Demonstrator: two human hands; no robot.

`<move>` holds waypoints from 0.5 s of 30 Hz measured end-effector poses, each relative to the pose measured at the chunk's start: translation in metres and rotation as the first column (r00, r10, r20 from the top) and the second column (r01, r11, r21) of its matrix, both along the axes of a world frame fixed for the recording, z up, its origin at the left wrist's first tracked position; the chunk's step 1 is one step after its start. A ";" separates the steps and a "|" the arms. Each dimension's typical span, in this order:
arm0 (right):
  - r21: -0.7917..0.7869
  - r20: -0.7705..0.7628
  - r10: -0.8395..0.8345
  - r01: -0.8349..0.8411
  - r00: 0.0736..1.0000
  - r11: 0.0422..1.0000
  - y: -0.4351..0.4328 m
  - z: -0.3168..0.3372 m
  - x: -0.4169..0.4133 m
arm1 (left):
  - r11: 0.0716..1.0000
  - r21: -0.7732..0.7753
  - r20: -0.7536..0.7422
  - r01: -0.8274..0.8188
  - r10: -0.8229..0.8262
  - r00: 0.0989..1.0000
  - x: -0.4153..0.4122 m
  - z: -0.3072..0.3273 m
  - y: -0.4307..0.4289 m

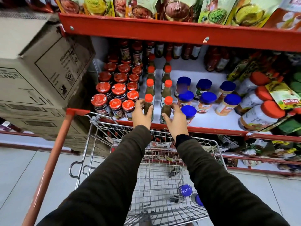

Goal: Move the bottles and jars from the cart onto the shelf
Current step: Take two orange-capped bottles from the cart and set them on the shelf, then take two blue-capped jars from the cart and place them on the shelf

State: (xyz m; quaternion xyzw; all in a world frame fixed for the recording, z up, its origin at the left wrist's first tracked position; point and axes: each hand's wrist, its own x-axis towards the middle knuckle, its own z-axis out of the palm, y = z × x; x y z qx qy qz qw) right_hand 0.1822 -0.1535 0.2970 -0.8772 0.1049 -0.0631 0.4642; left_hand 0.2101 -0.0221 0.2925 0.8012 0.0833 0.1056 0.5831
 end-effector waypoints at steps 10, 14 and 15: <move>-0.078 -0.181 0.162 -0.178 0.970 0.981 -0.031 -0.052 -0.095 | 0.998 0.056 -0.072 0.035 -0.031 0.997 -0.083 -0.060 -0.020; -0.116 -0.360 0.187 -0.243 0.914 0.963 -0.077 -0.094 -0.137 | 0.980 0.125 -0.220 0.153 -0.123 0.968 -0.134 -0.101 -0.035; -0.116 -0.394 0.189 -0.253 0.899 0.960 -0.092 -0.105 -0.146 | 0.977 0.122 -0.267 0.177 -0.139 0.954 -0.144 -0.112 -0.039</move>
